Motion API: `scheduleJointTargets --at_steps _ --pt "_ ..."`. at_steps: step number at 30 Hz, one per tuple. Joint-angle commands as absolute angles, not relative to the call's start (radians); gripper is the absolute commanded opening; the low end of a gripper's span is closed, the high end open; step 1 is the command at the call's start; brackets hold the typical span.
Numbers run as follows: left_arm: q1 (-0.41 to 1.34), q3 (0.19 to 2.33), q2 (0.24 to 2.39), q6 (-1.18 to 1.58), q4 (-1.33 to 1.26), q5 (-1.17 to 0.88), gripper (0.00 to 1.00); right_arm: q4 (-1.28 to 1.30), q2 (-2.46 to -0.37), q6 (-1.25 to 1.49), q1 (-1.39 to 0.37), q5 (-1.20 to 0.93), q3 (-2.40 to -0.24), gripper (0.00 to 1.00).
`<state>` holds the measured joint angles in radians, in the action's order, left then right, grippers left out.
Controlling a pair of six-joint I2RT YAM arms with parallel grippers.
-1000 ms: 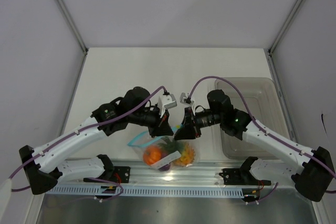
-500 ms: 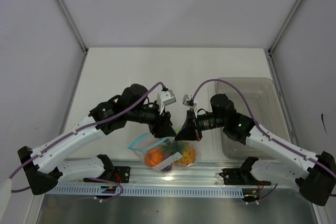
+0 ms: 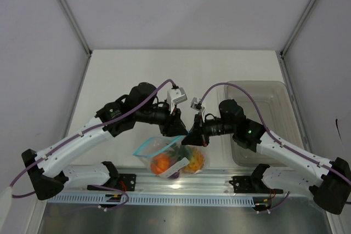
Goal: Place the food in the zip-top bag and seal the zipper
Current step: Zip the zipper food storage bag at the center of the board.
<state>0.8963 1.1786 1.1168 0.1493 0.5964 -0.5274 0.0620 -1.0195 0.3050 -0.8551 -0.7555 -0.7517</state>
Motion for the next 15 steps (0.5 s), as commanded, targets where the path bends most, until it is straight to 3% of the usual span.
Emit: scheduleJointTargets --at_steps 1,10,15 --pt "0.891 1.192 1.098 0.152 0.586 -0.529 0.36 0.012 -1.000 0.333 -0.864 -0.713 -0.775 0.00" --pt "0.893 1.155 1.089 0.149 0.583 -0.528 0.29 0.011 -1.005 0.370 -0.864 -0.678 -0.796 0.00" --pt "0.893 1.140 1.080 0.146 0.584 -0.500 0.30 -0.026 -0.996 0.387 -0.865 -0.684 -0.795 0.00"
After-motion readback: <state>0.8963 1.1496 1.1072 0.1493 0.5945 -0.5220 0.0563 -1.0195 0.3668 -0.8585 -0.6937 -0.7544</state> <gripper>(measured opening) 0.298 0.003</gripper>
